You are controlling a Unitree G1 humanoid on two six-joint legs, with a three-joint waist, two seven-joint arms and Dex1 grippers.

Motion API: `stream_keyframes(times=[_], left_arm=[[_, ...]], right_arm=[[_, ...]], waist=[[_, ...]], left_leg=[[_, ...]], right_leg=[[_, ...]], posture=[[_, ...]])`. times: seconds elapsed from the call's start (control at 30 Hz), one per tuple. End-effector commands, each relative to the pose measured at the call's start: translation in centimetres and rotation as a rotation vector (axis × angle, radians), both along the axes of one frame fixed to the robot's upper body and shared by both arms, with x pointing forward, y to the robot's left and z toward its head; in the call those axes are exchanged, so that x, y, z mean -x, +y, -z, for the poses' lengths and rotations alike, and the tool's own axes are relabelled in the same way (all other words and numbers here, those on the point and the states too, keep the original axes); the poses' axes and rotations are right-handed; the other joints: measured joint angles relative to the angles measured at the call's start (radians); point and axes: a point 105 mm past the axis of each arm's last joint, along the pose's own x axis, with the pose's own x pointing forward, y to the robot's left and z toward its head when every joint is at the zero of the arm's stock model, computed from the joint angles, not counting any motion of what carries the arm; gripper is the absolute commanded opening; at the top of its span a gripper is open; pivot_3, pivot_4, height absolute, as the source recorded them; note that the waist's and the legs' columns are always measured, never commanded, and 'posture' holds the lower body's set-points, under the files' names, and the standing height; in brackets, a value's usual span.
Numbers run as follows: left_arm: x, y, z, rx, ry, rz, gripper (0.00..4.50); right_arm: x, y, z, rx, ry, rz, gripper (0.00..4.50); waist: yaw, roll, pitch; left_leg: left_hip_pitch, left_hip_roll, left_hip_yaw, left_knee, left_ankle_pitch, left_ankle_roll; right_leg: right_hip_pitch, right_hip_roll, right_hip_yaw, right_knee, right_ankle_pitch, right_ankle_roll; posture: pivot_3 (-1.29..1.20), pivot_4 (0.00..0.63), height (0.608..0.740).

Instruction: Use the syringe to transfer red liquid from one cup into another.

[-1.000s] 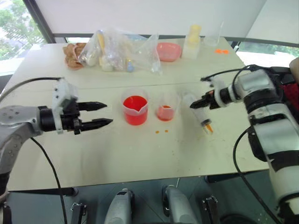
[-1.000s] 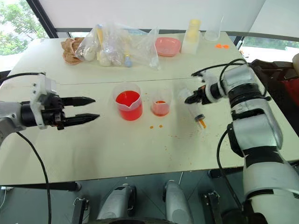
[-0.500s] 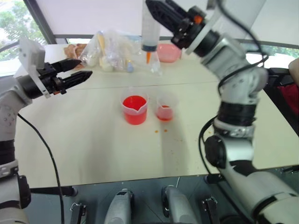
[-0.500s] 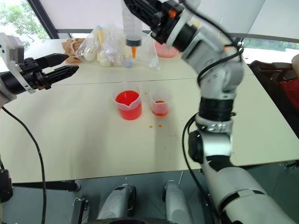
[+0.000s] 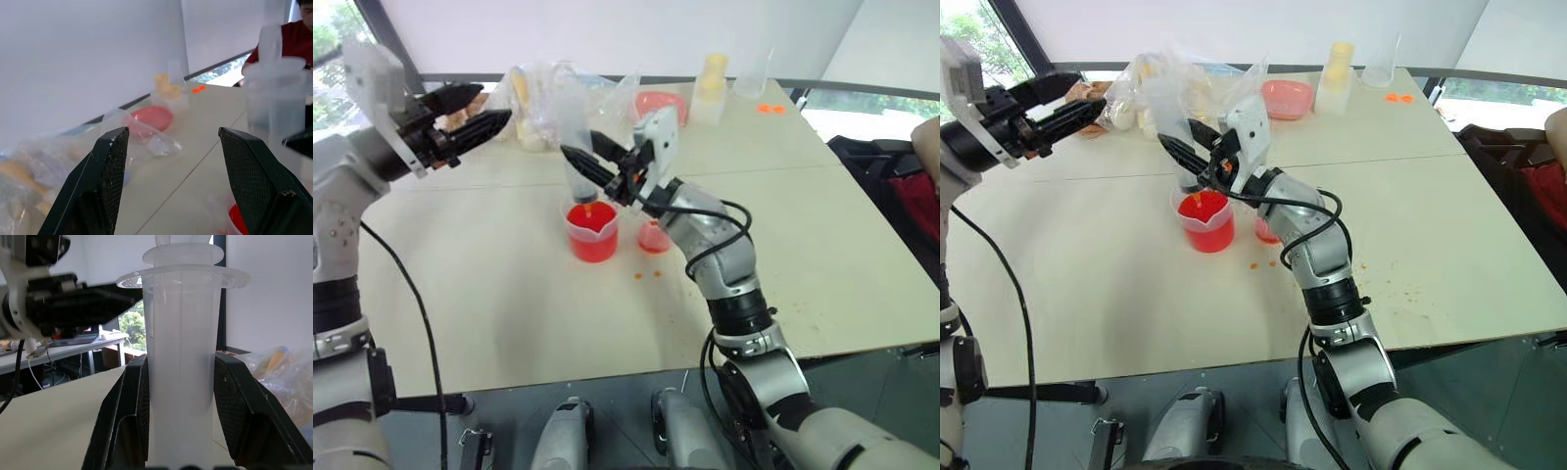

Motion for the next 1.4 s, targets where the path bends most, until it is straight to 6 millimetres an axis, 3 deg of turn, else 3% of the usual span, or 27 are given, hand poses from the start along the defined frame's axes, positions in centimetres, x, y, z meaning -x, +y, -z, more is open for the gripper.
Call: stream_keyframes(times=[0.03, 0.47, 0.7, 1.03, 1.13, 1.3, 1.4], left_arm=[[0.7, -1.9, -2.1, -0.002, -0.087, 0.055, 3.06], [0.0, -4.2, -1.9, -0.031, -0.087, 0.138, 3.06], [-2.3, -4.3, -0.2, -0.165, -0.105, 0.034, 3.06], [-3.9, -4.2, -0.4, -0.214, -0.153, -0.032, 3.06], [-3.6, -5.5, -0.7, -0.197, -0.171, 0.033, 2.28], [-3.7, -6.2, -0.8, -0.192, -0.176, 0.051, 0.03], [-3.7, -6.5, -0.6, -0.204, -0.175, 0.06, 0.03]], right_arm=[[0.8, 0.6, -1.0, -0.028, -0.056, 0.003, 1.3], [0.5, 1.7, 0.3, -0.036, -0.027, 0.013, 1.3], [0.8, 1.9, 0.4, -0.035, -0.038, 0.011, 1.3], [1.0, 2.0, 0.7, -0.033, -0.039, 0.017, 1.3], [1.2, 2.3, 0.8, -0.032, -0.036, 0.008, 1.3], [1.6, 2.9, 1.3, -0.03, -0.029, -0.004, 1.3], [1.8, 3.3, 2.0, -0.018, -0.024, -0.01, 1.3]], waist=[[0.002, 0.0, 0.0], [0.0, 0.0, 0.0], [0.001, 0.0, 0.0], [0.0, 0.0, 0.0], [0.0, 0.0, 0.0], [0.001, 0.0, 0.0], [-0.001, 0.0, 0.0]], left_leg=[[0.0, 0.0, 0.0, 0.0, 0.0, 0.0], [0.0, 0.0, -0.001, 0.0, 0.0, -0.001], [0.0, 0.0, -0.001, 0.0, 0.0, -0.001], [0.0, 0.0, -0.001, 0.0, 0.0, -0.001], [0.0, 0.0, -0.001, 0.0, 0.0, 0.0], [0.0, 0.0, -0.001, 0.0, 0.0, 0.0], [0.0, 0.0, -0.001, 0.0, 0.0, 0.0]], right_leg=[[0.0, 0.0, 0.0, 0.0, 0.0, 0.0], [0.0, 0.001, 0.0, 0.0, 0.0, 0.0], [0.001, 0.001, 0.0, 0.0, 0.0, 0.0], [0.001, 0.001, 0.0, 0.0, 0.0, 0.0], [0.0, 0.001, 0.0, 0.0, 0.0, 0.0], [0.001, 0.001, 0.0, 0.0, 0.0, 0.0], [0.001, 0.001, 0.0, 0.0, 0.0, 0.0]], posture=[[0.0, 0.15, 0.74], [0.0, 0.15, 0.74], [0.0, 0.15, 0.74], [0.0, 0.15, 0.74], [0.0, 0.15, 0.74], [0.0, 0.15, 0.74], [0.0, 0.15, 0.74]])
